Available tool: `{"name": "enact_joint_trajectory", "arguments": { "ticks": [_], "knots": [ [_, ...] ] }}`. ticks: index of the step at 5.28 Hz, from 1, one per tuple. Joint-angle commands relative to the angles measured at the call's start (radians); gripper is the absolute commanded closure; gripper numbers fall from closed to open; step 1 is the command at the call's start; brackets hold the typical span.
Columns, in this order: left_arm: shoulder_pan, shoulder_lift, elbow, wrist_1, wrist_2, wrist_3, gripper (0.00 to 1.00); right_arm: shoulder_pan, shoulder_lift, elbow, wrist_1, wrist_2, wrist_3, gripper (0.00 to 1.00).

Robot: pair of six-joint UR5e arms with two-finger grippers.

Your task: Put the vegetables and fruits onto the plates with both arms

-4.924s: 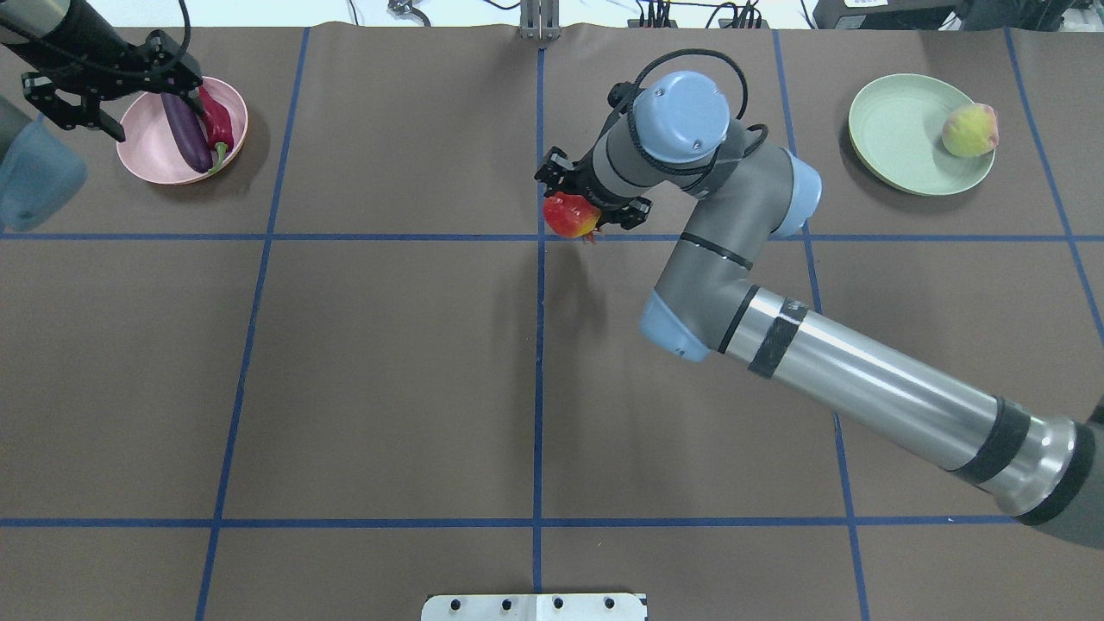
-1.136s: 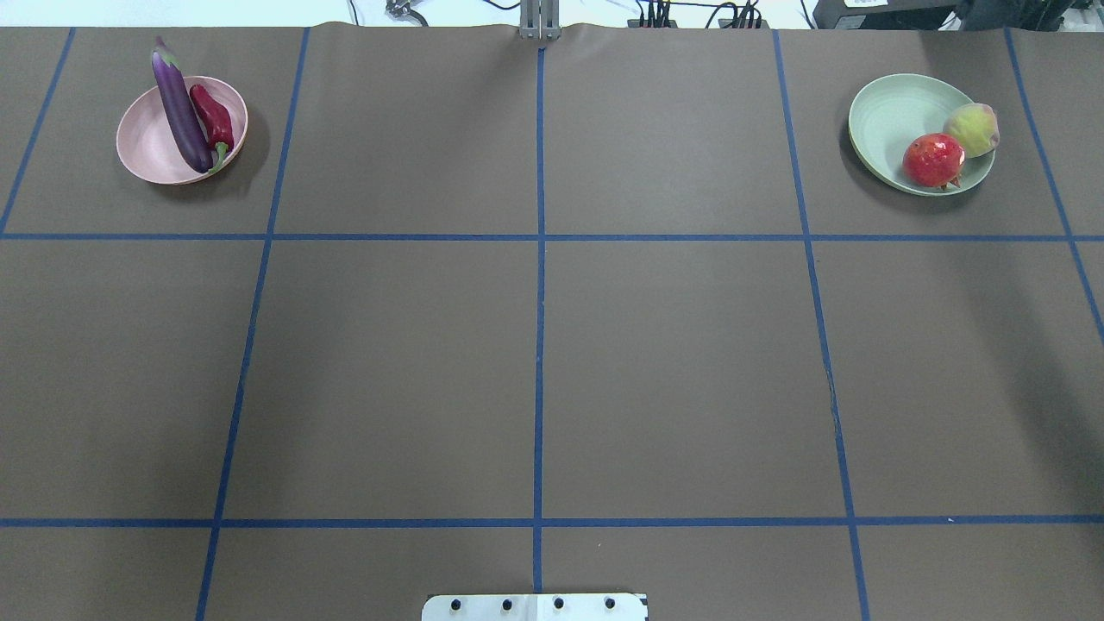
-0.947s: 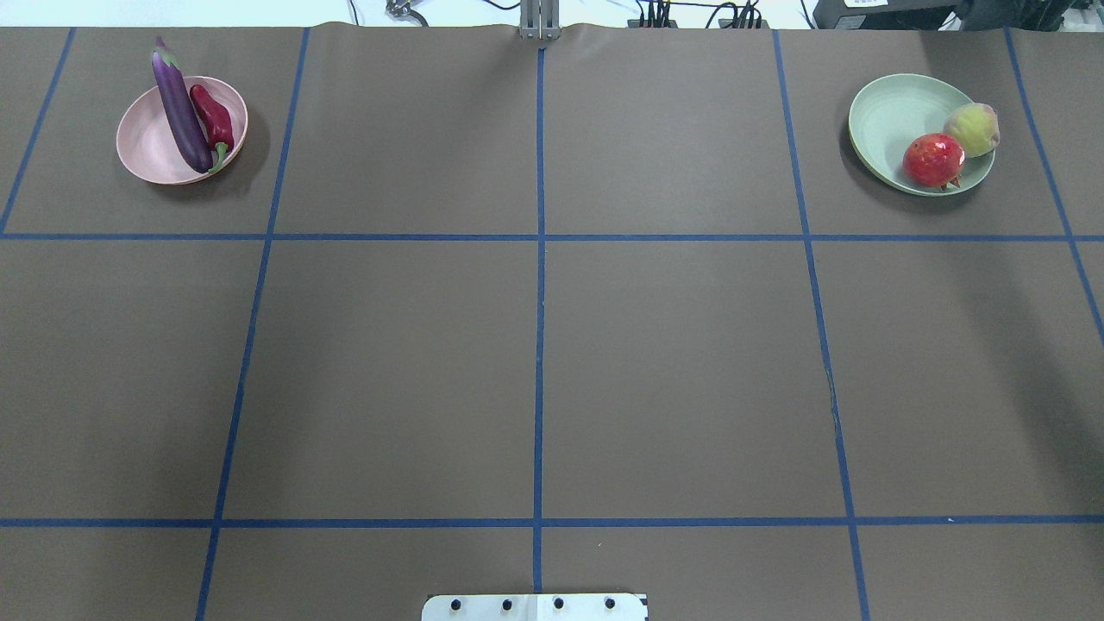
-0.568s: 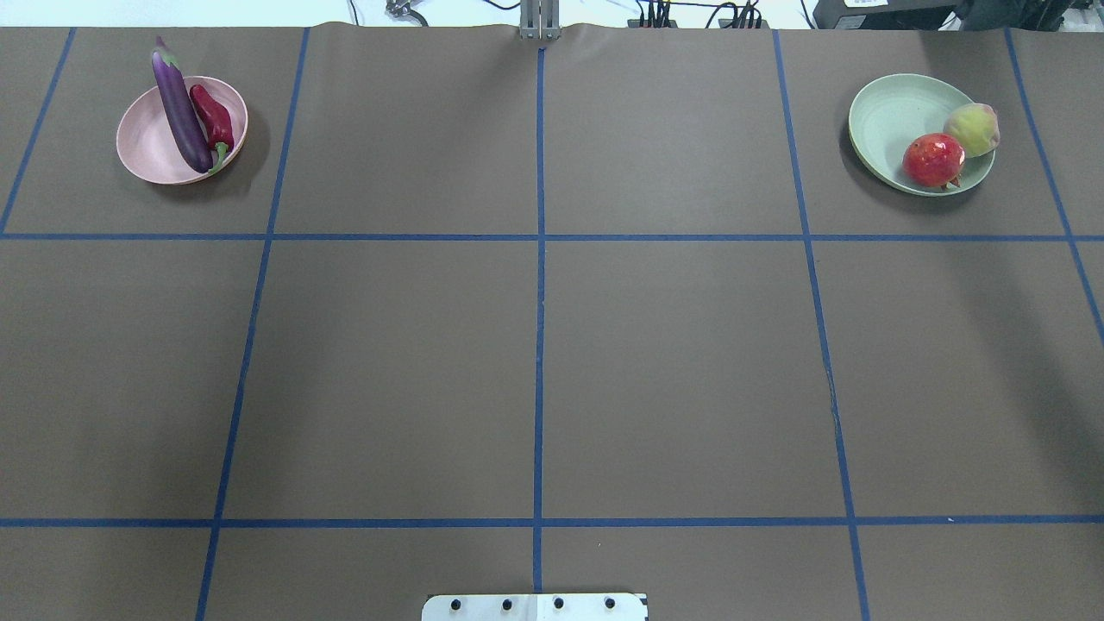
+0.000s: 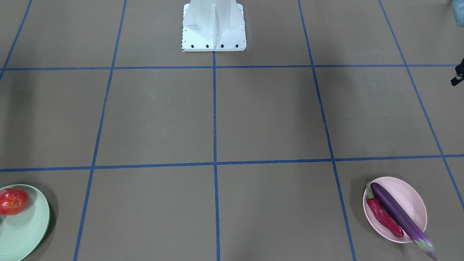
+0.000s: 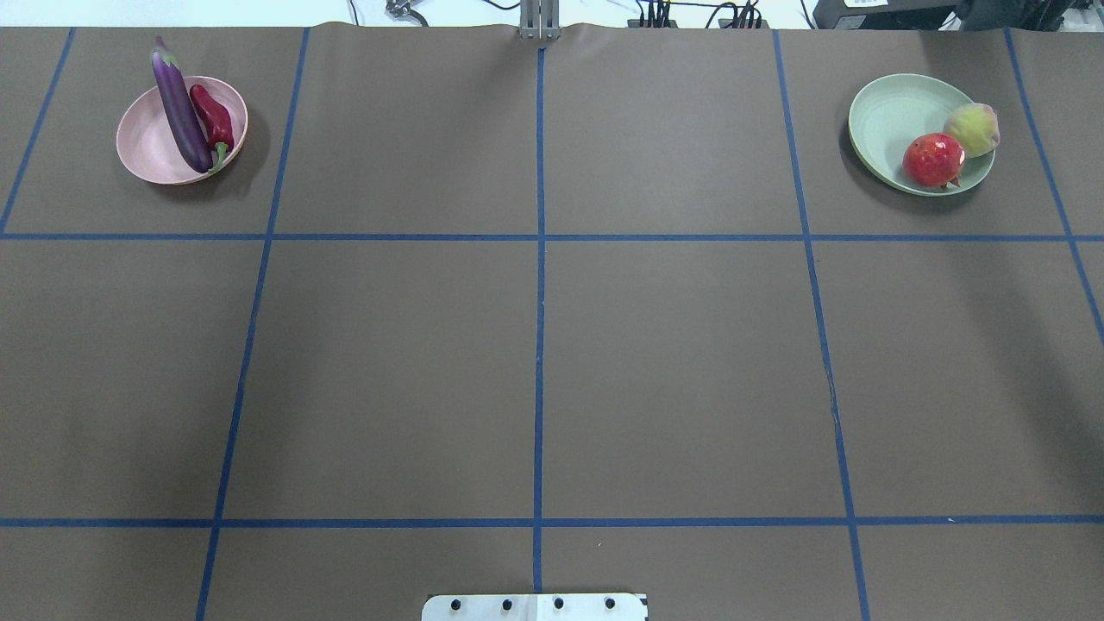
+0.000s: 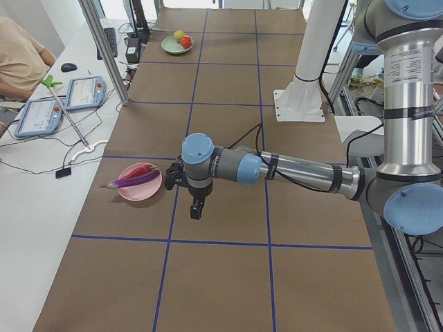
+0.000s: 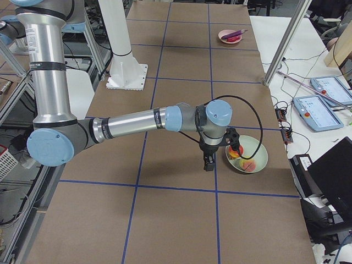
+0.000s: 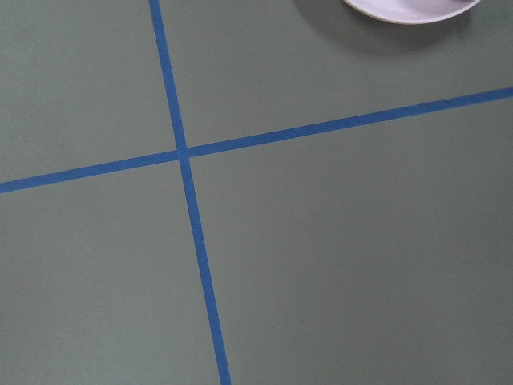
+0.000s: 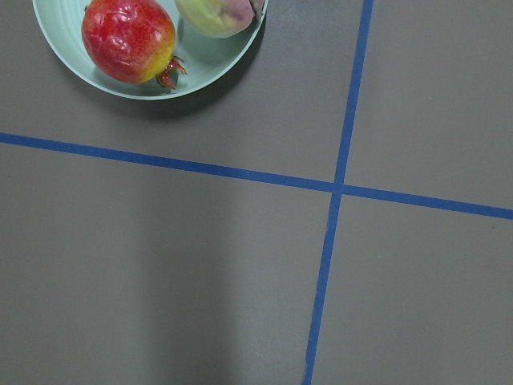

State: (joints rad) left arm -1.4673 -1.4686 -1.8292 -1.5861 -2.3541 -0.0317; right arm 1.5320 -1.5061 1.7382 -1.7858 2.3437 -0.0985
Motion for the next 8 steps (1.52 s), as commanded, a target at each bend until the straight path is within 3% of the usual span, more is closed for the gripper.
{"name": "enact_joint_trajectory", "arguments": {
  "ticks": [1, 8],
  "knots": [
    [-0.019, -0.019, 0.01, 0.032, -0.001, -0.002, 0.0, -0.007, -0.012, -0.002, 0.005, -0.009, 0.002, 0.0],
    [-0.021, -0.079, 0.004, 0.021, -0.004, -0.005, 0.0, -0.032, -0.029, -0.003, 0.051, -0.003, 0.006, 0.0]
  ]
}}
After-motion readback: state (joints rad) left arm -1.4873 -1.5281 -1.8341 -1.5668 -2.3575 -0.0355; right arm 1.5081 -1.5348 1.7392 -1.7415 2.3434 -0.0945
